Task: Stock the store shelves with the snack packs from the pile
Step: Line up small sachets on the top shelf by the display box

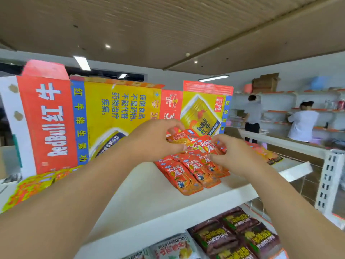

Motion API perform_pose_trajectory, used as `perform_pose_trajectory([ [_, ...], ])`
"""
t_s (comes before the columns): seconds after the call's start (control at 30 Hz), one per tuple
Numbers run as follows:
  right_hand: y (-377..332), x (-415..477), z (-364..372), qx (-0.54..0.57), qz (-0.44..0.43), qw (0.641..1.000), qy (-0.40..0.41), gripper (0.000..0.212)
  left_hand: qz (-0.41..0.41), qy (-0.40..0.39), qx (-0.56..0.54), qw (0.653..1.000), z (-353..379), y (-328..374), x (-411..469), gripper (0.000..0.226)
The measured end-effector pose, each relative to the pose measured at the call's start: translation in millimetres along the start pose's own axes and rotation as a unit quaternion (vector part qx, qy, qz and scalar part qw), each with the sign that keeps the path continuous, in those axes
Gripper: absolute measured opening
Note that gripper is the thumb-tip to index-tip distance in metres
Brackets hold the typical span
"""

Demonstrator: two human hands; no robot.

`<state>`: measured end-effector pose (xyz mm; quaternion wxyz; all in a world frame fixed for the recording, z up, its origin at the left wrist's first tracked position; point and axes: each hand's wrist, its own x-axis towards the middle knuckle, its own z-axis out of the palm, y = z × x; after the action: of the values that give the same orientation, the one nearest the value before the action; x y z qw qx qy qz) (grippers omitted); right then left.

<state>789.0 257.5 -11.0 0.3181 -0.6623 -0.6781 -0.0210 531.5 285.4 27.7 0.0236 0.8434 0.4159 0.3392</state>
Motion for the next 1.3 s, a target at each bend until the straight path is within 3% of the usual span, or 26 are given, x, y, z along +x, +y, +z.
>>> perform_pose_trajectory([
  [0.27,50,27,25,0.012,-0.059,0.998,-0.017,0.033,-0.109,0.052,0.141,0.983,52,24,-4,0.055],
  [0.47,63,26,38,0.036,-0.077,0.996,-0.012,0.035,-0.186,0.118,0.134,0.966,66,31,-30,0.056],
  [0.63,73,27,46,0.054,-0.083,0.995,-0.013,0.037,-0.193,0.147,0.126,0.962,84,37,-50,0.044],
  [0.87,74,23,46,0.035,-0.108,0.994,0.0,0.035,-0.192,0.11,0.142,0.965,84,34,-49,0.045],
  [1.3,75,22,44,0.039,-0.099,0.994,-0.008,0.034,-0.201,0.121,0.109,0.966,83,36,-51,0.038],
])
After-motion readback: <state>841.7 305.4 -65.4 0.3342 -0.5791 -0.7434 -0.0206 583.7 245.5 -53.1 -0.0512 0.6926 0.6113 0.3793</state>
